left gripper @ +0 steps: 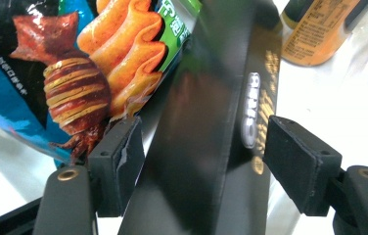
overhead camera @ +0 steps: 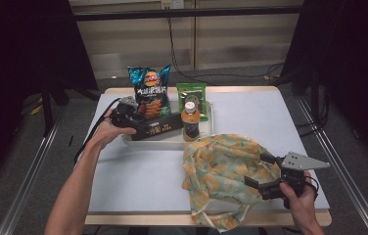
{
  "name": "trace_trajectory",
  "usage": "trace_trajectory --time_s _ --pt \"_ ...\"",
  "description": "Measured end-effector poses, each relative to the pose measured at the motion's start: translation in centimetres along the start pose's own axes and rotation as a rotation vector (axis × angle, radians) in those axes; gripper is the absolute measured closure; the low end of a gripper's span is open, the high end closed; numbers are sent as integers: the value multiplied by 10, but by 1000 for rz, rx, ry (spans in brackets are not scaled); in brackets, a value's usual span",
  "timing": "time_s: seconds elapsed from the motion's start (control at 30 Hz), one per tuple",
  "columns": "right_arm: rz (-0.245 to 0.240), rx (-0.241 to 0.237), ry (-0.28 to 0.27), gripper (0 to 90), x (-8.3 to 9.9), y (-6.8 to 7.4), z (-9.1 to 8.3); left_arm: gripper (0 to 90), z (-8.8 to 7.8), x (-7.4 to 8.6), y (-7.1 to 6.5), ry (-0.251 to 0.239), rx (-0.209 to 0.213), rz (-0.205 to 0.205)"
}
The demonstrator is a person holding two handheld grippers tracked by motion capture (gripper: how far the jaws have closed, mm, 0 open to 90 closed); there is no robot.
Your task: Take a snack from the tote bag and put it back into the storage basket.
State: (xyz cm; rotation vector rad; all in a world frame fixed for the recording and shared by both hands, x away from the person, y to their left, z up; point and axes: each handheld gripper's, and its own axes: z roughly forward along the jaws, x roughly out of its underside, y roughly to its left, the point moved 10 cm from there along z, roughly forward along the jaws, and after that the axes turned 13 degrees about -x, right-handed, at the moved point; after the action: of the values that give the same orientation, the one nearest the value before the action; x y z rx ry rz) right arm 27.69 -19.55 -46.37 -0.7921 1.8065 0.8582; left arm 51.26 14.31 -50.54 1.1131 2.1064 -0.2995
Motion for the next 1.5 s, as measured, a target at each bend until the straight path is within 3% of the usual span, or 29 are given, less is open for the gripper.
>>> trace_trajectory --time_s 0.07,0.17,0.33,0.43,0.57,0.7,0.97,1.1,1.17,1.37,1.5 --pt "1 0 -1 9 0 -1 0 343 0 1 -2 -1 9 -7" --pt "5 2 -1 9 0 -1 -1 364 -1 0 -4 -20 3 14" --pt "7 -2 0 10 0 -1 0 493 -8 -2 -4 -45 -7 39" --pt "4 -3 1 9 0 0 0 525 -12 -1 -6 -49 -14 37" --pt "5 -4 5 9 1 -1 1 539 -15 -1 -7 -54 -10 15" --pt "4 -8 6 9 1 -1 2 575 -18 0 -5 -51 -31 -8" --pt "4 -5 1 9 0 -2 1 759 -35 0 -8 -88 3 -78" --pt "3 -8 -1 9 0 -1 0 873 -42 9 -17 -73 22 -61" --pt "4 -4 0 9 -1 -1 0 884 -41 15 -21 -61 36 -60" --pt "2 -5 1 9 -2 0 1 884 -32 32 -16 -25 5 -99" --pt "-1 -6 3 9 -2 0 2 882 -29 35 -15 -9 -1 -98"
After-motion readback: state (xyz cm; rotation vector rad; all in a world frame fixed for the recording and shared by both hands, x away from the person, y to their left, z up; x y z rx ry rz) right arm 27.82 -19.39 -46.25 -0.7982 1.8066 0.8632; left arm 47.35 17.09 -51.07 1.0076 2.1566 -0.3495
